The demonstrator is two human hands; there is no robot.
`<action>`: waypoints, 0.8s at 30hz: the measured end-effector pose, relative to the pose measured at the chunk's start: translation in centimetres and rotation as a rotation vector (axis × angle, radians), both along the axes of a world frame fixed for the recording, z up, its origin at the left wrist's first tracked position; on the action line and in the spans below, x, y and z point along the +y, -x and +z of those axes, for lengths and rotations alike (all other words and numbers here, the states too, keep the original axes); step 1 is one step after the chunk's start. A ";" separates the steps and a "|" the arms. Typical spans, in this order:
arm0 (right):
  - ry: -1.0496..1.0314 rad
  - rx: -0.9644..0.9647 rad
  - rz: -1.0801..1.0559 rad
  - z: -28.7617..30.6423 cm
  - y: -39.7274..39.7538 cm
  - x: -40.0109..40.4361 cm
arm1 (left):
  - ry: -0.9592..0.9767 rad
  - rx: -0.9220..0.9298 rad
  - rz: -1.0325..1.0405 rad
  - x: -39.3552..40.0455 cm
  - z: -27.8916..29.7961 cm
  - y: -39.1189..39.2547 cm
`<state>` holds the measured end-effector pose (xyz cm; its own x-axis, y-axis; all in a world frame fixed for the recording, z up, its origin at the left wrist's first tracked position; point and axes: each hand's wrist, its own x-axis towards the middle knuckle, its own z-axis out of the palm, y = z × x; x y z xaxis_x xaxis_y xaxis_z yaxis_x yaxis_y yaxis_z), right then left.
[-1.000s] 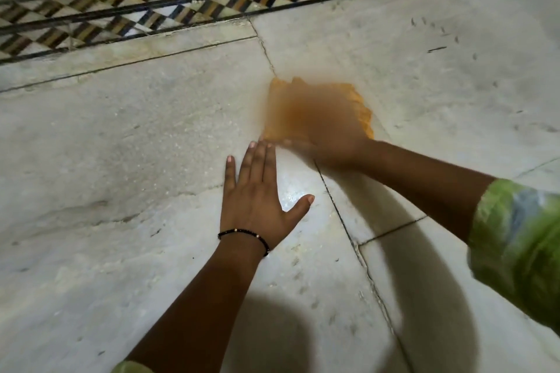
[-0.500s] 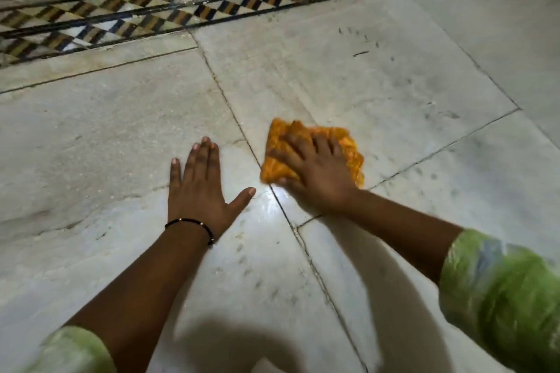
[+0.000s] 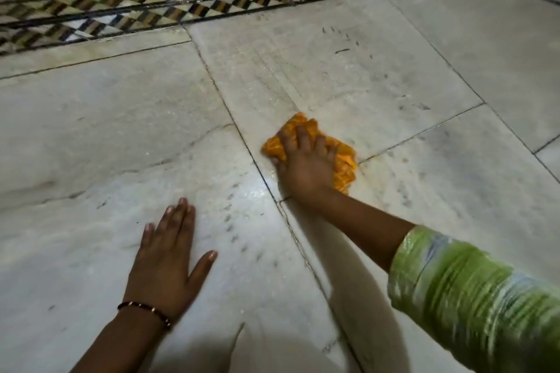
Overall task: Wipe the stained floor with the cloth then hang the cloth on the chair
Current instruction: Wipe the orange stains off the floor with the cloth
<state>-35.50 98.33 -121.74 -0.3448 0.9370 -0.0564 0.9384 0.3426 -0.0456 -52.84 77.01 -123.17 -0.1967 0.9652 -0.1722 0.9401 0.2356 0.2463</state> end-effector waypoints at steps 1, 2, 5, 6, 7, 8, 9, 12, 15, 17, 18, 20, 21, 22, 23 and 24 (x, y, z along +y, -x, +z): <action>-0.016 0.008 0.135 -0.2 0.7 -2.6 | 0.001 0.015 -0.013 -0.2 0.0 0.2; -0.036 0.017 0.271 -0.3 0.5 -5.1 | 0.005 0.023 -0.029 -0.3 0.1 0.5; -0.024 0.004 0.742 -0.4 -3.8 -7.8 | 0.002 0.047 -0.062 -1.3 0.3 1.6; -0.016 -0.008 0.862 -0.5 -5.8 -6.4 | 0.012 0.058 -0.067 -1.8 0.3 1.8; -0.012 -0.021 0.895 -0.4 -7.5 -4.7 | 0.018 0.069 -0.069 -2.2 0.4 1.7; -0.028 -0.022 0.842 -0.4 -8.5 -3.0 | 0.024 0.082 -0.066 -2.8 0.5 1.8; -0.043 -0.026 0.720 -0.3 -8.9 -1.5 | 0.031 0.089 -0.064 -3.1 0.5 1.6; -0.070 0.021 0.263 0.1 -4.3 0.8 | 0.040 0.088 -0.029 -4.2 0.6 1.1; 0.061 0.055 -0.019 1.3 3.4 0.0 | 0.045 0.084 0.006 -5.1 0.6 1.0; 0.028 0.015 0.149 1.1 5.7 -2.8 | 0.035 0.073 0.013 -5.4 0.5 1.1; -0.024 0.007 0.319 0.7 5.9 -4.6 | 0.026 0.069 0.014 -5.6 0.4 1.2; -0.059 -0.021 0.668 0.2 3.8 -6.5 | 0.002 0.063 0.005 -5.8 0.3 1.3; -0.037 -0.035 0.821 0.1 2.1 -6.0 | -0.010 0.059 -0.001 -5.8 0.2 1.3; -0.028 -0.031 0.918 -0.1 0.5 -4.8 | -0.020 0.055 -0.004 -5.8 0.0 1.2; -0.006 -0.021 0.920 -0.3 -0.9 -3.3 | -0.030 0.051 0.000 -5.8 -0.2 1.2; 0.000 0.008 0.814 -0.2 -1.9 -1.9 | -0.037 0.046 0.008 -5.9 -0.4 1.1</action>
